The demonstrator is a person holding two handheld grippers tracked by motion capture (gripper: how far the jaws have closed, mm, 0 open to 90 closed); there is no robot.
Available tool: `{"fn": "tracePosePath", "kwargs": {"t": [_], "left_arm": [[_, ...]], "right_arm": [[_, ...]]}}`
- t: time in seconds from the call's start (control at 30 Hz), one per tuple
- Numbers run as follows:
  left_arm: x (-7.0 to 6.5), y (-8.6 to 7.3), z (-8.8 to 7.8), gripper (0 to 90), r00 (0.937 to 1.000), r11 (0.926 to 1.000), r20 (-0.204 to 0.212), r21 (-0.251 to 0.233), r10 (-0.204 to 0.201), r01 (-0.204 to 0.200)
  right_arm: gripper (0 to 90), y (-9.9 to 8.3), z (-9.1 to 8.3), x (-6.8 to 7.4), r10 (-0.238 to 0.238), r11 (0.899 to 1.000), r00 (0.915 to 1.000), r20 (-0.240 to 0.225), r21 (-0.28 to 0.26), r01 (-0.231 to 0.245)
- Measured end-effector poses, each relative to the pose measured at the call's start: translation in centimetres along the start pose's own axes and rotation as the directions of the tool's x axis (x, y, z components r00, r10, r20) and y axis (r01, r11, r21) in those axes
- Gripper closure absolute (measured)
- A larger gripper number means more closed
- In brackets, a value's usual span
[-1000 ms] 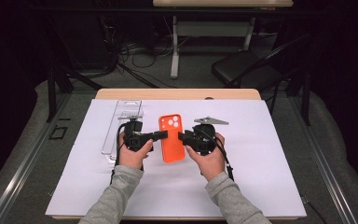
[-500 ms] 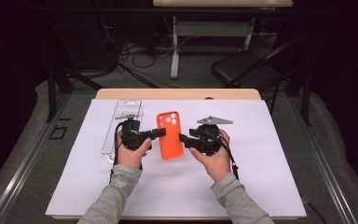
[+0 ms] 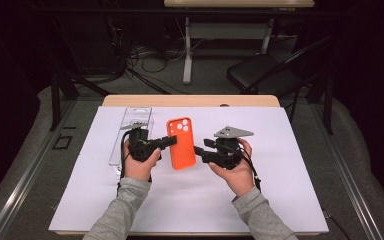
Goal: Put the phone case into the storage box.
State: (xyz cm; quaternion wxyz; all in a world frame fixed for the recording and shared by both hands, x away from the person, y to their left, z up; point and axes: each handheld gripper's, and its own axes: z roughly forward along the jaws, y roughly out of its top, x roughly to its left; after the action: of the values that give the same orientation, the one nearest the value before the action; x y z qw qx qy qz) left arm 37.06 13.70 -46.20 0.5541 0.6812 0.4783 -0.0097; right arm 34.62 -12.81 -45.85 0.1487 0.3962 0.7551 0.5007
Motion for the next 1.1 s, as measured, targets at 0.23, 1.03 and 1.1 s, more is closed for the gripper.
{"fn": "tracePosePath", "kwargs": {"t": [0.23, 1.03, 1.1], "left_arm": [[-0.1, -0.2, -0.3, 81.3, 0.9998, 0.9998, 0.002, -0.007, 0.018, -0.018], [-1.0, -1.2, -1.3, 81.4, 0.9979, 0.9986, 0.049, -0.033, 0.043, -0.041], [-1.0, -1.3, -1.3, 81.4, 0.9974, 0.9984, 0.052, -0.029, 0.049, -0.048]], "right_arm": [[54.2, 0.0, -0.7, 0.0, -0.022, 0.999, 0.9997, 0.011, -0.026, 0.022], [34.9, -0.3, -1.7, 0.3, -0.073, 0.995, 0.9945, -0.076, -0.077, 0.067], [34.7, -0.4, -1.7, 0.3, -0.075, 0.995, 0.9941, -0.079, -0.073, 0.069]]}}
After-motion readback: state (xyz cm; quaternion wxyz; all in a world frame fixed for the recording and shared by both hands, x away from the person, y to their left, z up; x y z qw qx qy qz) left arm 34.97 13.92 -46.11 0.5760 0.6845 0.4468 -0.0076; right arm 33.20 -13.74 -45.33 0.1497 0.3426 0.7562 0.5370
